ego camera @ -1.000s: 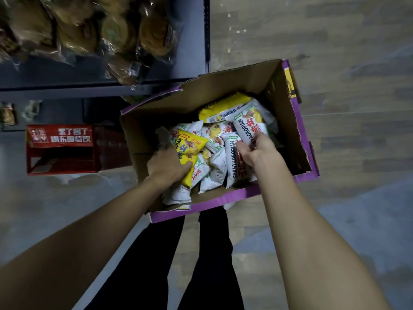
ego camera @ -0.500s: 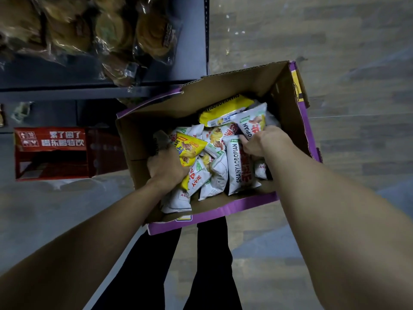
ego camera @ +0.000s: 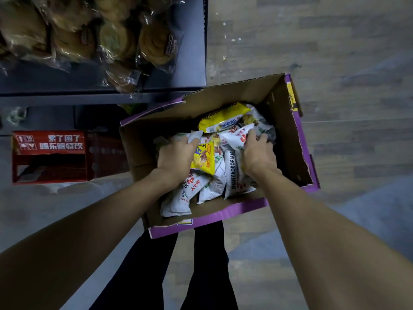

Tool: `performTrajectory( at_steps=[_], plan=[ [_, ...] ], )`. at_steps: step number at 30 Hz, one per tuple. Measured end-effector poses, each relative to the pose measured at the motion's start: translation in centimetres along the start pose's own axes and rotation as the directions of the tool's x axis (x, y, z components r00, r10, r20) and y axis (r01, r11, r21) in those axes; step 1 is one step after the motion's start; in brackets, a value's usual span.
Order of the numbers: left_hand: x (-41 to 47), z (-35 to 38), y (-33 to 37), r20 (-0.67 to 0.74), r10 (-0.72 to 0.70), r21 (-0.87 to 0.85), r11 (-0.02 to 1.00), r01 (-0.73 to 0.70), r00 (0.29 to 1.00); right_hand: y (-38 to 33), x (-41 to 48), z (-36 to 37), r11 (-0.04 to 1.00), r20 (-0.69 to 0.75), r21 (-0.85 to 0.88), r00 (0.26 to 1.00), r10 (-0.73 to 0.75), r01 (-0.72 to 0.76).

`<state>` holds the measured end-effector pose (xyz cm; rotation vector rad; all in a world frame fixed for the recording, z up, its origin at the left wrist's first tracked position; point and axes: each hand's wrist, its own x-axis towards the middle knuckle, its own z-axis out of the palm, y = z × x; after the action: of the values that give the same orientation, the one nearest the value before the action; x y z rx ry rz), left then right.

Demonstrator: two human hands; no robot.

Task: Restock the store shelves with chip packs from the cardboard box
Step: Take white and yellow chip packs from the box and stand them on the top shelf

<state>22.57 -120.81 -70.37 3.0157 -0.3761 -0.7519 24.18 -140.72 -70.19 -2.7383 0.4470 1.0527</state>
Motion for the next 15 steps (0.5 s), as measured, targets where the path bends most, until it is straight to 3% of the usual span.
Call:
performTrajectory(
  at_steps=[2, 4, 7, 11, 13, 15],
  plan=[
    [0.4, 0.2, 0.0, -0.018, 0.161, 0.134, 0.978, -0.157, 0.987, 0.4, 0.2, 0.0, 0.991, -0.041, -0.111, 0.996, -0.082, 0.077],
    [1.0, 0.7, -0.1, -0.026, 0.305, 0.253, 0.923, -0.289, 0.952, 0.5, 0.1, 0.1, 0.987, -0.048, -0.116, 0.992, -0.117, 0.111],
    [1.7, 1.7, -0.5, 0.036, 0.426, 0.14, 0.894, -0.426, 0.904, 1.0, -0.1, 1.0, 0.995, -0.043, -0.063, 0.996, -0.08, 0.077],
    [1.5, 1.5, -0.8, 0.12, 0.428, 0.014, 0.901, -0.433, 0.896, 1.0, -0.3, 1.4, 0.998, -0.131, -0.011, 0.99, -0.061, 0.06],
    [0.7, 1.5, -0.9, 0.082, 0.38, -0.095, 0.923, -0.372, 0.922, 0.7, -0.5, 1.5, 0.998, -0.192, 0.038, 0.98, -0.046, 0.055],
    [-0.3, 1.7, -1.0, -0.05, 0.243, -0.313, 0.917, -0.247, 0.969, 0.5, -0.8, 1.5, 0.996, -0.235, 0.083, 0.972, -0.022, 0.042]
  ],
)
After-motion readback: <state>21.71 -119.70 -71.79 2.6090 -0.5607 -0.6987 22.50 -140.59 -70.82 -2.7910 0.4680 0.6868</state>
